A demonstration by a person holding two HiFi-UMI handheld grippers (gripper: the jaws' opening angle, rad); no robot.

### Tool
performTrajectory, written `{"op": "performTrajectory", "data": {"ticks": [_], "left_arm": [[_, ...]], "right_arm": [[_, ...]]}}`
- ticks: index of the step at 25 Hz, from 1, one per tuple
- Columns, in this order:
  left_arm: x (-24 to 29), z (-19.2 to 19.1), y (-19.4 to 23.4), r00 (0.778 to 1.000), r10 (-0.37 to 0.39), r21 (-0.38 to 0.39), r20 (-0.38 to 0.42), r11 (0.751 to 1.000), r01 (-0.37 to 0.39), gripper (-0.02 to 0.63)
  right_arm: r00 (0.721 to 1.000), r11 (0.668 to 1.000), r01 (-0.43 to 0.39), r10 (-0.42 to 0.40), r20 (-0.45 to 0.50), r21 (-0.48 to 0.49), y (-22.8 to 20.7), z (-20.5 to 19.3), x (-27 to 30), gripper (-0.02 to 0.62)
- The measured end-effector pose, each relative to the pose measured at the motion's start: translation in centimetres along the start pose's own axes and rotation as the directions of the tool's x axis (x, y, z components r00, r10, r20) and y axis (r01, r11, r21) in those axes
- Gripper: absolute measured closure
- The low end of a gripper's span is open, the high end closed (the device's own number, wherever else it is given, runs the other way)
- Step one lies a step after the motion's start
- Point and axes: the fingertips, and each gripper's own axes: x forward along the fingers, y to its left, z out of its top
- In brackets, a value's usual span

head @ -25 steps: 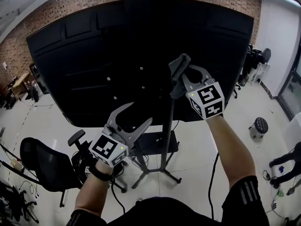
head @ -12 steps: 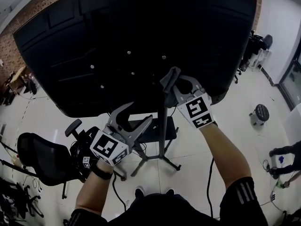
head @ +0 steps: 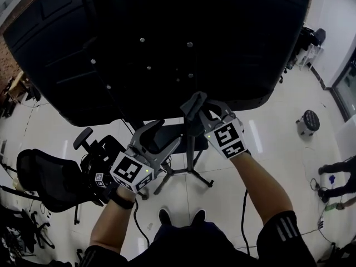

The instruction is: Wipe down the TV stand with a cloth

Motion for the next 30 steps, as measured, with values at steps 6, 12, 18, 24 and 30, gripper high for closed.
{"op": "performTrajectory", "data": {"ticks": [6,12,18,24,30], "left_arm": [[0.1,-3.9,-0.1,0.999,-0.017,-0.021,-0.043,1.0,0.016,0.323],[0.5,-11.0,-0.4,0.992,-0.061,-0.044,-0.113,0.997,0.056,0.322],[1.1,-18.0,-0.1,0.977,-0.079,-0.064,-0.197,0.996,0.068,0.316],[1.6,-23.8,-0.6,0.962,-0.099,-0.123,-0.253,0.99,0.07,0.313],[1.4,-29.5,-1.4,0.944,-0.125,-0.186,-0.304,0.98,0.07,0.311]], "right_arm": [[0.998,0.999,-0.01,0.013,-0.059,0.044,2.6,-5.2,0.7,0.584],[0.985,0.99,-0.037,0.059,-0.161,0.135,5.1,-12.1,1.9,0.583],[0.959,0.979,-0.076,0.124,-0.257,0.188,8.9,-18.9,3.0,0.581],[0.948,0.976,-0.077,0.135,-0.289,0.204,12.0,-24.8,4.0,0.584],[0.913,0.972,-0.044,0.134,-0.386,0.232,13.2,-31.8,4.8,0.583]]}}
